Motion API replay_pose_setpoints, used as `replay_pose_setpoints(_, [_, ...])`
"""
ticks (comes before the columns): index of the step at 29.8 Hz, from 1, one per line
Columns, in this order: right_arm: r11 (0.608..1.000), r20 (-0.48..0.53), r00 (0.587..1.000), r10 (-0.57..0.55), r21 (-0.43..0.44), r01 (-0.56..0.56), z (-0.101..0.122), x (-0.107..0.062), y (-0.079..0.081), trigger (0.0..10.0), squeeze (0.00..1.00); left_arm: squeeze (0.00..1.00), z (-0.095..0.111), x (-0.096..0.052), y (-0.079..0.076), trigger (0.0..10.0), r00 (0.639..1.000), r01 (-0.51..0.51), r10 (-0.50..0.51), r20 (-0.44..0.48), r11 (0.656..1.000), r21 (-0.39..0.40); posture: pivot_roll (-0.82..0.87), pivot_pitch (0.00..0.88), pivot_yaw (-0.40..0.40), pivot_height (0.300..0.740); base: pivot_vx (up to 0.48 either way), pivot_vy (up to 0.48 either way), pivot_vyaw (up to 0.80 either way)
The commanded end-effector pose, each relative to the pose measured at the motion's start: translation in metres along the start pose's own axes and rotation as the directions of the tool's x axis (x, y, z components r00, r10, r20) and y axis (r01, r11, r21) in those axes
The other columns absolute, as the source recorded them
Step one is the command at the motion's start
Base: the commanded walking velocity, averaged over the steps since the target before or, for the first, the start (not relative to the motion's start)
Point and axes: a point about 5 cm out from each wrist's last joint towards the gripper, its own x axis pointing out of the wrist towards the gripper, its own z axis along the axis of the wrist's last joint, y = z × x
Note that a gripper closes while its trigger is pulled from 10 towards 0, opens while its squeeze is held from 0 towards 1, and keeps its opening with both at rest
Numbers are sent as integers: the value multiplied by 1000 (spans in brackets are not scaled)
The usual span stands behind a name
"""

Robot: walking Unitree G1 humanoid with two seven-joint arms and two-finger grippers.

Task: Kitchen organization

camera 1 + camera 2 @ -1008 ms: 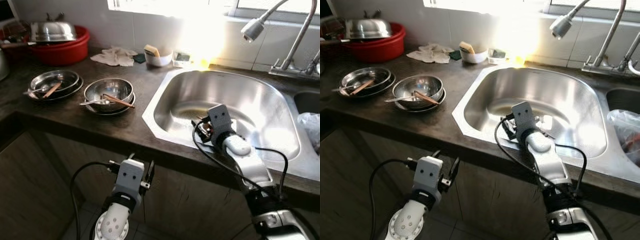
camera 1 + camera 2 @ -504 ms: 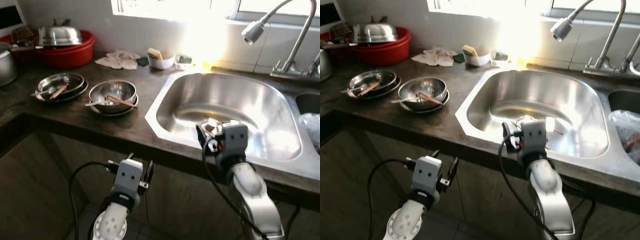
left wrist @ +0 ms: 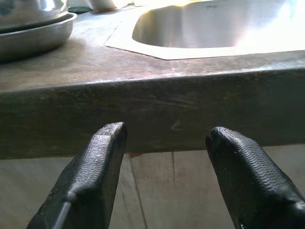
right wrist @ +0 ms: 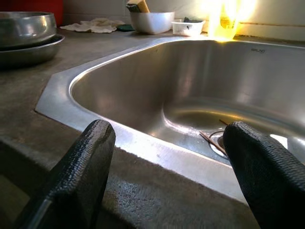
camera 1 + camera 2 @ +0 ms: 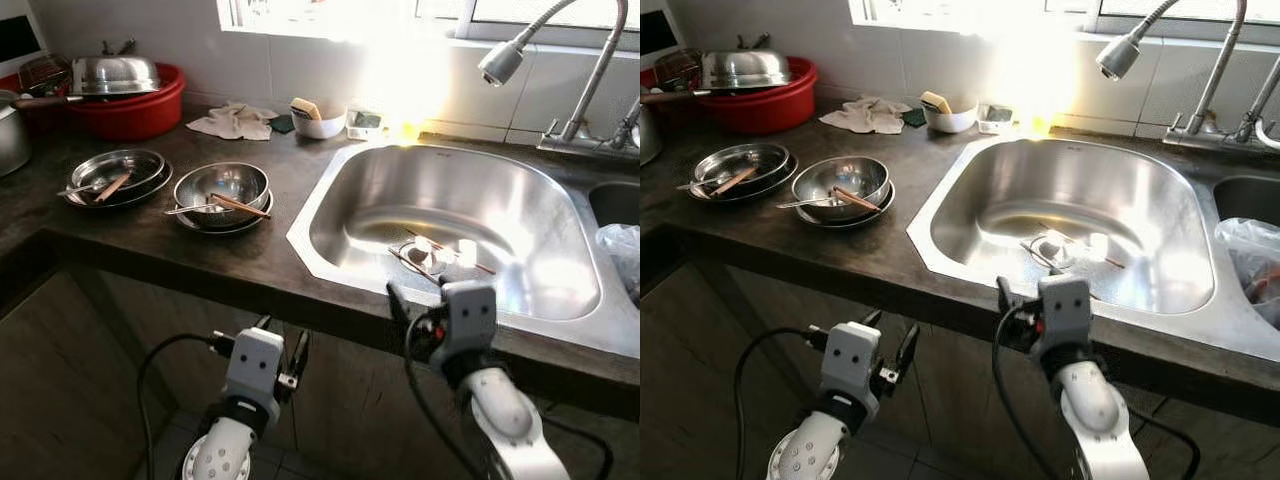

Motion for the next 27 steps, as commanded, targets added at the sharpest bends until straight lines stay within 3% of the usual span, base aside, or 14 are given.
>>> replay_pose_setpoints(1, [1000, 21, 999, 29, 2, -29, 6, -3, 3, 10000, 0, 0, 6, -2, -1, 10000, 999, 17, -17, 28, 1000, 3, 35, 48, -9, 740, 0, 0, 0])
replay_pose_setpoints(17, [999, 29, 999, 38, 16, -39, 6, 0, 8, 10000, 0, 0, 5, -3, 0, 10000, 999, 22, -22, 32, 1000, 3, 37, 49, -4, 740, 0, 0, 0])
replay_pose_setpoints(27, [999, 31, 999, 38, 22, -38, 7, 3, 11, 10000, 0, 0, 4, -3, 0, 10000, 999, 18, -18, 31, 1000, 5, 40, 50, -5, 740, -269, 0, 0])
